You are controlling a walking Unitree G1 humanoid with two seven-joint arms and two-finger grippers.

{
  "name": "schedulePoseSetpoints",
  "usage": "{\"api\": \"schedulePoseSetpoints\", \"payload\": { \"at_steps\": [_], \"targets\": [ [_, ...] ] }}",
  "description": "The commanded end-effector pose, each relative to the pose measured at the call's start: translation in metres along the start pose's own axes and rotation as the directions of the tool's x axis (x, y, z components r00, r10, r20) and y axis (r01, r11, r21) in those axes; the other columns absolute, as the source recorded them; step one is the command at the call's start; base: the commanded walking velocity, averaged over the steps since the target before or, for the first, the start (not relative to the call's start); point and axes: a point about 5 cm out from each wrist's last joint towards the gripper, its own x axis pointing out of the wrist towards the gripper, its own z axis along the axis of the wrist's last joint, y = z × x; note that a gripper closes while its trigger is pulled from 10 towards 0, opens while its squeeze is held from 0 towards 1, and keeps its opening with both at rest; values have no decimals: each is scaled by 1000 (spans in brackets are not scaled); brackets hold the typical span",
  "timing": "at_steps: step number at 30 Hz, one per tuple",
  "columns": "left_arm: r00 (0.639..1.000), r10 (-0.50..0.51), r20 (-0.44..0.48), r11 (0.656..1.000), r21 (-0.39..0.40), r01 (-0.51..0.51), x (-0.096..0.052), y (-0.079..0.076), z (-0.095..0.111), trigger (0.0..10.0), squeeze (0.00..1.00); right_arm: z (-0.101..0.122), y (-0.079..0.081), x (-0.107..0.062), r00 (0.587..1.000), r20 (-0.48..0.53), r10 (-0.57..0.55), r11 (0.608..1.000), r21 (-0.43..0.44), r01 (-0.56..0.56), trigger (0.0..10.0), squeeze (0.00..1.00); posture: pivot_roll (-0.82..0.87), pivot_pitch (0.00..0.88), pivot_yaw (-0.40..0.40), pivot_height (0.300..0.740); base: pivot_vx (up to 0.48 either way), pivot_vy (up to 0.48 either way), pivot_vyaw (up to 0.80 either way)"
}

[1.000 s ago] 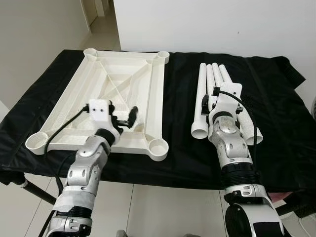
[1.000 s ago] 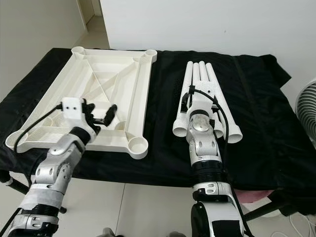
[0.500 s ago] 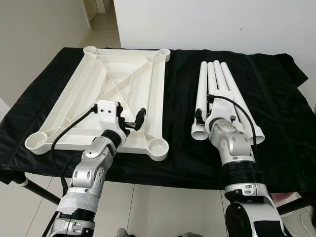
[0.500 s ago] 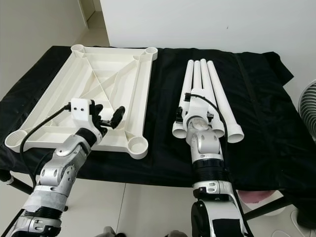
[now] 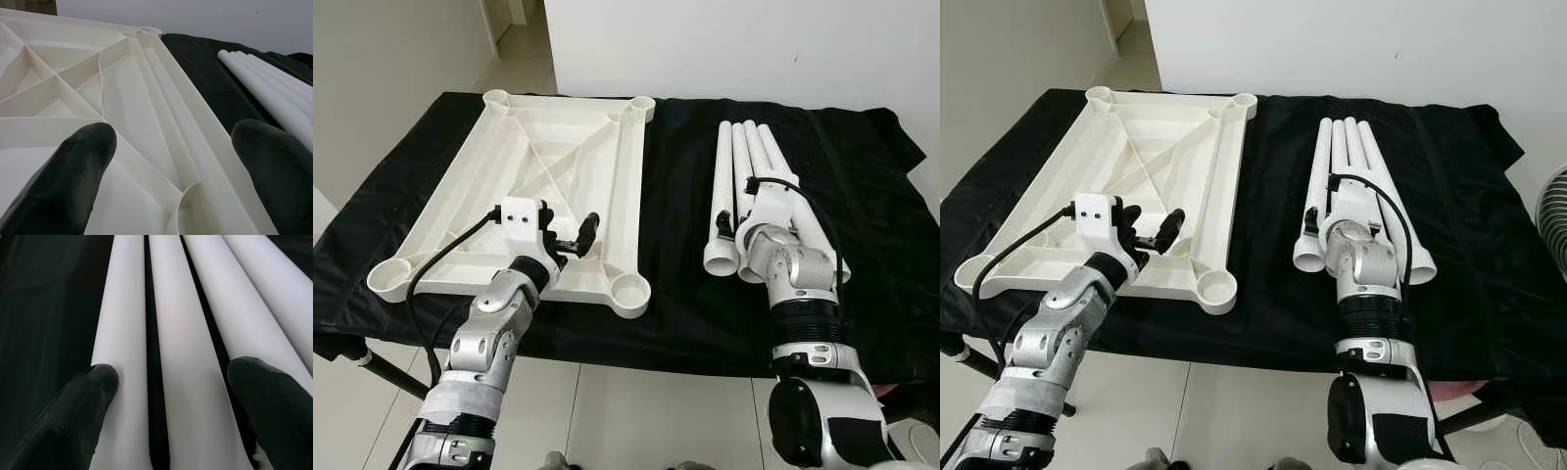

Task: Building children table

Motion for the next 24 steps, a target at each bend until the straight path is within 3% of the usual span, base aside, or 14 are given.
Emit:
{"api": "schedulePoseSetpoints", "payload": {
  "at_steps": [1,6,10,11,18,19,21,22,23,24],
  "targets": [
    [992,-130,-2,992,6,130,-3,-7,1,10000,0,-10,-3,2,999,-33,-20,1000,8,20,10000,0,-148,58,52,740,0,0,0],
    [993,-121,3,993,4,121,-4,-7,1,10000,0,-2,-10,1,997,22,-75,993,92,73,10000,0,-145,52,44,740,0,0,0],
    [993,-120,3,993,0,120,-4,-7,1,10000,0,-5,-11,3,997,-3,-83,993,83,83,10000,0,-144,48,42,740,0,0,0],
    [993,-120,3,993,-1,120,-4,-7,1,10000,0,-6,-6,3,999,-12,-47,996,82,47,8235,0,-144,46,40,740,0,0,0],
    [993,-119,4,993,-1,119,-4,-6,1,10000,0,-7,1,1,1000,-24,7,997,75,-5,8314,0,-144,46,40,740,0,0,0],
    [993,-117,5,993,-3,117,-4,-6,1,10000,0,-14,2,2,995,-91,28,997,69,-22,7882,0,-147,43,37,740,0,0,0],
    [993,-117,5,993,-3,117,-4,-6,1,10000,0,-14,2,2,995,-91,28,997,69,-22,7882,0,-147,43,37,740,0,0,0],
    [993,-115,6,993,-5,115,-4,-6,1,10000,0,-22,3,2,983,-174,54,997,63,-44,5725,0,-150,43,38,740,0,0,0],
    [993,-115,6,993,-5,115,-4,-6,1,10000,0,-22,3,2,983,-174,54,997,63,-44,5725,0,-150,43,38,740,0,0,0],
    [994,-113,7,994,-4,113,-4,-6,1,10000,0,-27,3,3,971,-227,68,997,50,-58,4784,0,-150,44,37,740,0,0,0]
  ]
}}
